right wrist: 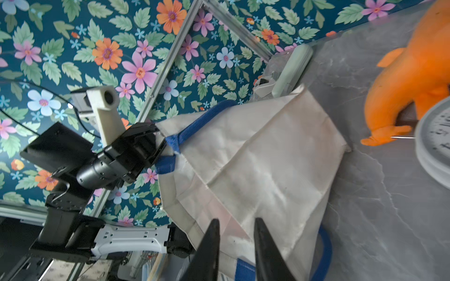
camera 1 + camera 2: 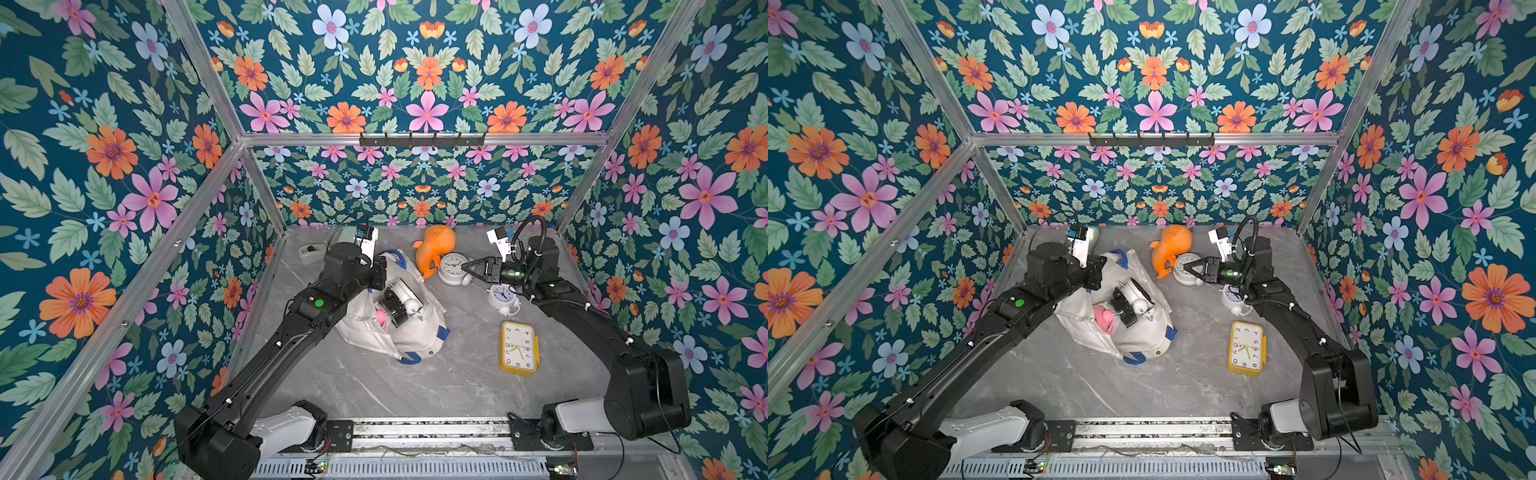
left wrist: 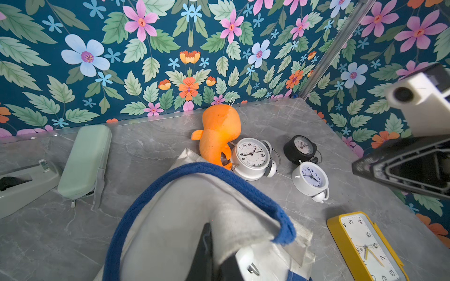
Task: Take the alarm clock out of the canvas bag
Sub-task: Place the alarm at the center of the board, then pick up the alarm from the canvas bag.
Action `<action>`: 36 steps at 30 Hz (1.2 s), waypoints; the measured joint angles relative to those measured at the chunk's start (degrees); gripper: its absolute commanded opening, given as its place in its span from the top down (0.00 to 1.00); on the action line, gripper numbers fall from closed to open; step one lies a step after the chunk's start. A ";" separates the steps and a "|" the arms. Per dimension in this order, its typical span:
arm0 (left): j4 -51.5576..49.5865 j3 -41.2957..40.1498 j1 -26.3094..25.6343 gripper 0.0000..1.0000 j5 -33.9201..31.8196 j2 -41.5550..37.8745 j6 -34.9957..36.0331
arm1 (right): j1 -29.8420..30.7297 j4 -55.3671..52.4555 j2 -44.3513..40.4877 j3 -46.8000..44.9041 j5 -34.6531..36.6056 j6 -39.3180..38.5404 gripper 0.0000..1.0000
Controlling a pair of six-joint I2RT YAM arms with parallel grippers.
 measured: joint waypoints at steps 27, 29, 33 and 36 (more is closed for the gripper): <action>0.63 0.04 0.00 1.00 0.87 0.85 -0.04 | 39.23 -14.36 -4.61 -2.93 40.22 -25.49 0.73; 0.63 0.04 0.00 1.00 0.87 0.85 -0.04 | 40.70 -13.88 -2.80 -2.75 43.30 -26.38 0.73; 0.61 0.04 0.00 1.00 0.90 0.85 -0.07 | 41.29 -12.00 0.68 -2.95 48.54 -26.84 0.71; 0.61 0.04 0.00 1.00 0.92 0.85 -0.07 | 41.51 -9.16 3.39 -4.74 50.69 -26.93 0.70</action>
